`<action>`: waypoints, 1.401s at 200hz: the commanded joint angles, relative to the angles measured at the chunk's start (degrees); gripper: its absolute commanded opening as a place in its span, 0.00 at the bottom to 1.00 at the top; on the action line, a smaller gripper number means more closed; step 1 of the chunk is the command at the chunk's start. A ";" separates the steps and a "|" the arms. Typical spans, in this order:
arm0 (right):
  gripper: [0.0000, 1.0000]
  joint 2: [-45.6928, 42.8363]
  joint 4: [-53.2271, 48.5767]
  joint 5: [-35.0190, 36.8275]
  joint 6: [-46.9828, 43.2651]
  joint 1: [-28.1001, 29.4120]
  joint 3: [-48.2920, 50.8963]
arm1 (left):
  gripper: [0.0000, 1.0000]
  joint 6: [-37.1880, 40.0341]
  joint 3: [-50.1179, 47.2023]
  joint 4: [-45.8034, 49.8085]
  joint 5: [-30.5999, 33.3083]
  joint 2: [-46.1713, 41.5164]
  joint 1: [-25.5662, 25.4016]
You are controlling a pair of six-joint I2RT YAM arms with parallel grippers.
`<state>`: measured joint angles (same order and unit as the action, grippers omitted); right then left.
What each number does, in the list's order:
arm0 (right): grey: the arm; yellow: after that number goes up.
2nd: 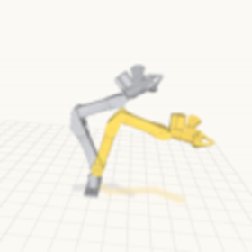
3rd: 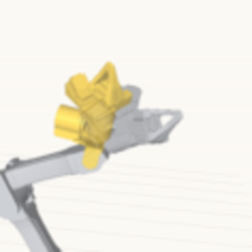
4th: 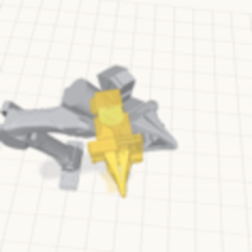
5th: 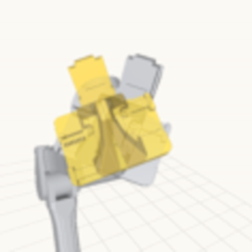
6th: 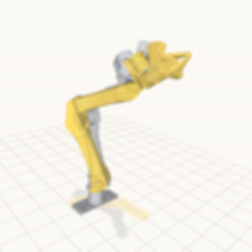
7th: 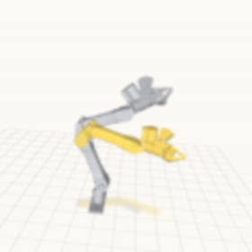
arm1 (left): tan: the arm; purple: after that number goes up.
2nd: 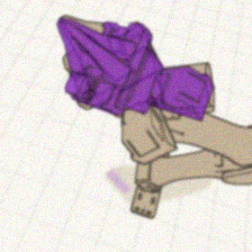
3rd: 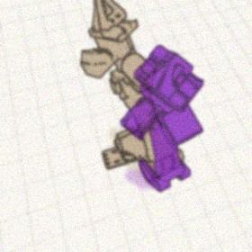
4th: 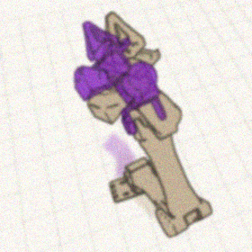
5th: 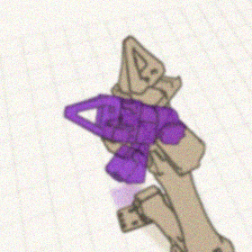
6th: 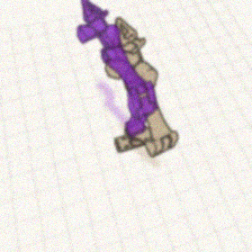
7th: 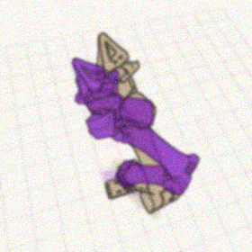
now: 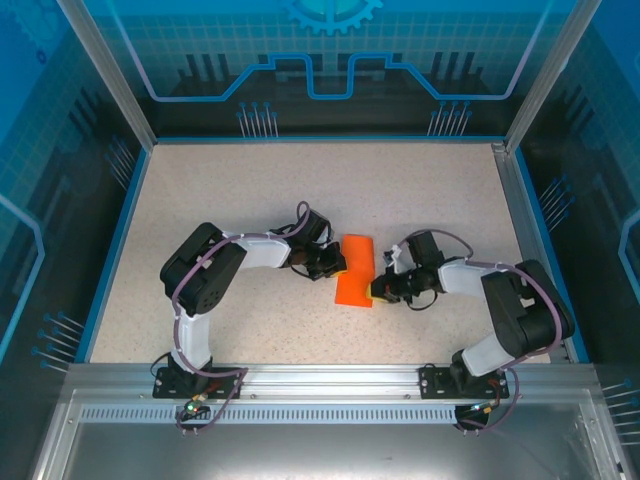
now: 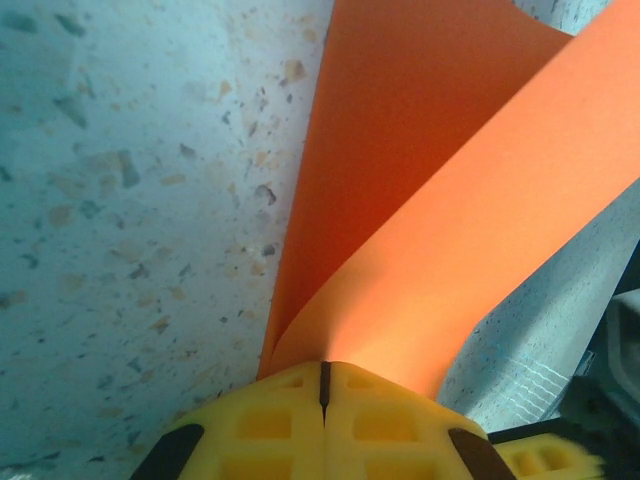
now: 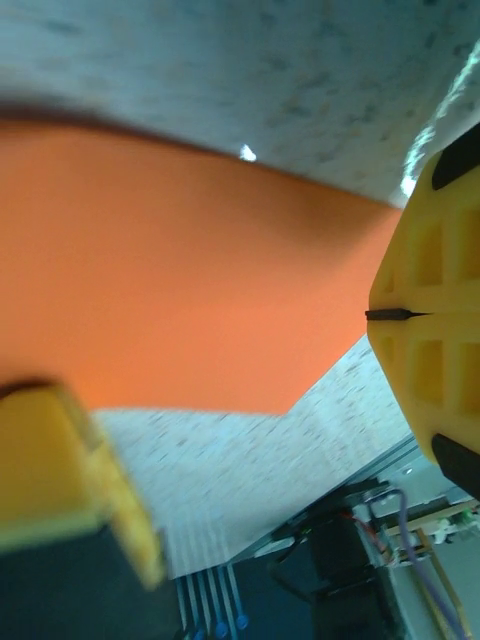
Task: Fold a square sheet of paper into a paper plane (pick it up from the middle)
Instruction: Fold the square sheet of paper in half at the center of the table.
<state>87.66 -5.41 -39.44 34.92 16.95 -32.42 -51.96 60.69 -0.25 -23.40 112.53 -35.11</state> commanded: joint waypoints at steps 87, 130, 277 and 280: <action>0.00 14.93 3.73 1.16 -2.97 -5.26 -6.71 | 0.00 1.76 -0.92 6.87 2.81 2.87 -0.76; 0.00 10.56 1.81 0.01 -2.00 -5.25 -8.91 | 0.00 1.69 -1.06 7.12 3.03 2.99 -0.76; 0.00 16.66 -2.81 2.42 -4.42 -6.14 -16.64 | 0.00 1.96 -0.41 7.65 2.83 3.64 -0.82; 0.00 16.39 -2.89 2.29 -4.34 -6.16 -16.88 | 0.00 1.96 -0.45 7.68 2.85 3.61 -0.82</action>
<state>104.92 -5.23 -38.06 30.81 11.84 -47.46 -50.87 61.10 0.36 -23.42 112.73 -35.16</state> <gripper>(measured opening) 0.040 0.046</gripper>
